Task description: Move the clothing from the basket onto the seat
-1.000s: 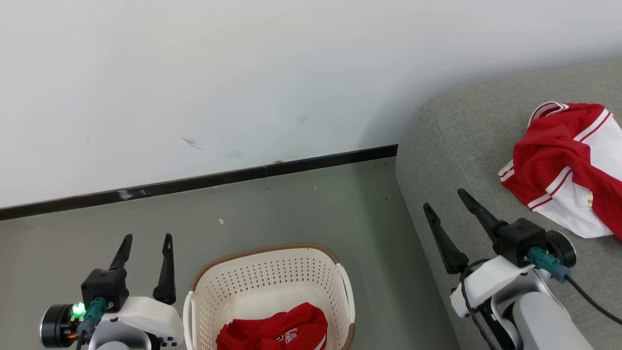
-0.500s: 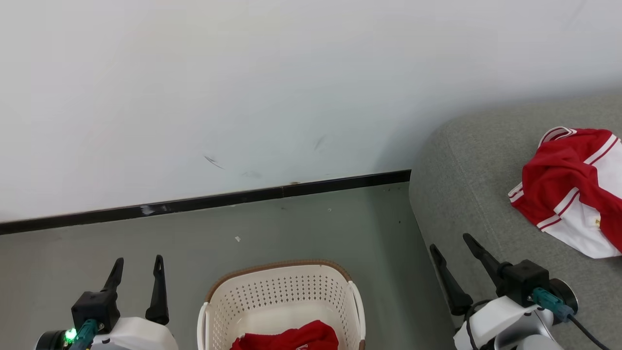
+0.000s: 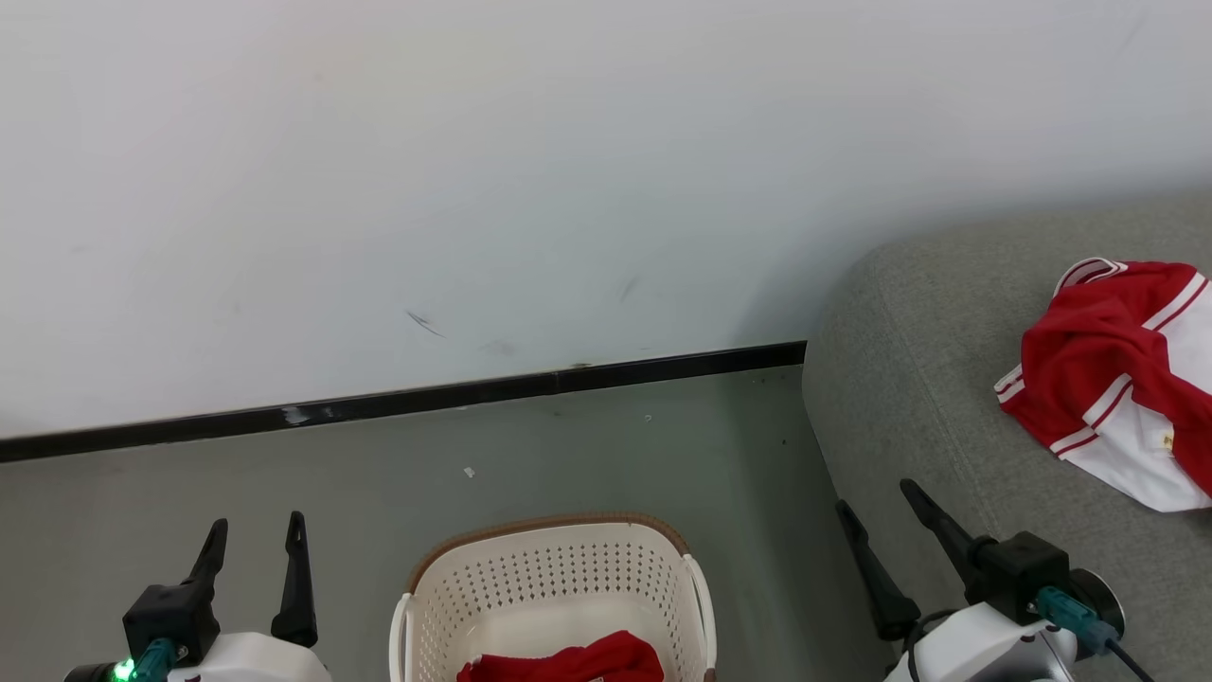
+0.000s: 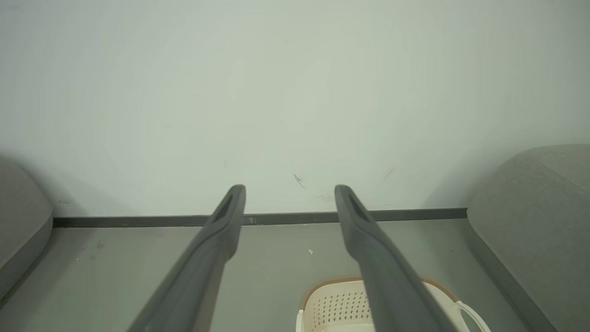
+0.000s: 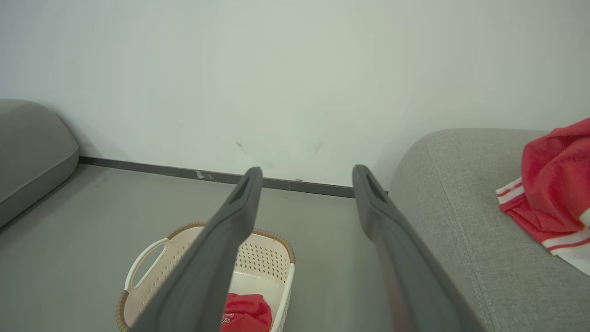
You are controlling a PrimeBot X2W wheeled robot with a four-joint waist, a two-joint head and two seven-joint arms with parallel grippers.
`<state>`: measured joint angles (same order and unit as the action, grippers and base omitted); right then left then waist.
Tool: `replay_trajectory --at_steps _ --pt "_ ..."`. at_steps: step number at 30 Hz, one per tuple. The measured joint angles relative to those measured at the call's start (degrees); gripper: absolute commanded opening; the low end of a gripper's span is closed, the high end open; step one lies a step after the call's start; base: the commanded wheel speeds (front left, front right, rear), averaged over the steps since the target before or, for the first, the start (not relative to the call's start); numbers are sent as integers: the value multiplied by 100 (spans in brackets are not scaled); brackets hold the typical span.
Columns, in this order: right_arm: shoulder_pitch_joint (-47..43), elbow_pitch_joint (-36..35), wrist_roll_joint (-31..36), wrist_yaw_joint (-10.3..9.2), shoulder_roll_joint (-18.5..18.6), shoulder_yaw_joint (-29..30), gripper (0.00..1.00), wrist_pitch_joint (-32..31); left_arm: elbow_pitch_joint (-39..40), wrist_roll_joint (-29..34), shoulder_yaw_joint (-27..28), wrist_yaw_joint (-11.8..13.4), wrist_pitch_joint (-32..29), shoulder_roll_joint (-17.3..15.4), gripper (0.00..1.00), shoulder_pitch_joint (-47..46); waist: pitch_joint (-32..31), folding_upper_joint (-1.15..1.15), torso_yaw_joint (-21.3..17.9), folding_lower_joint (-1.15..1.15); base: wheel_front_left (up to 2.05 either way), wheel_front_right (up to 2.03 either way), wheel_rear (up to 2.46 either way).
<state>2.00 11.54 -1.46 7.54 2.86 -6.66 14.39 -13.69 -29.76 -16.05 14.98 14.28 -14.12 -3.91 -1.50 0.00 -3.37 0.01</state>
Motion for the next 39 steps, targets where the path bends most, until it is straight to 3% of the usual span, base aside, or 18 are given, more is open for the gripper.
replay_trajectory --at_steps 25,39 --pt "-175 -254 -99 0 -32 40 100 0 132 56 -36 -19 -70 -180 100 116 229 0 0 0 0 0 0" --pt "-107 -558 -96 0 -38 237 100 0 -275 335 -773 -411 -547 -109 100 -448 604 0 -62 0 0 0 0"
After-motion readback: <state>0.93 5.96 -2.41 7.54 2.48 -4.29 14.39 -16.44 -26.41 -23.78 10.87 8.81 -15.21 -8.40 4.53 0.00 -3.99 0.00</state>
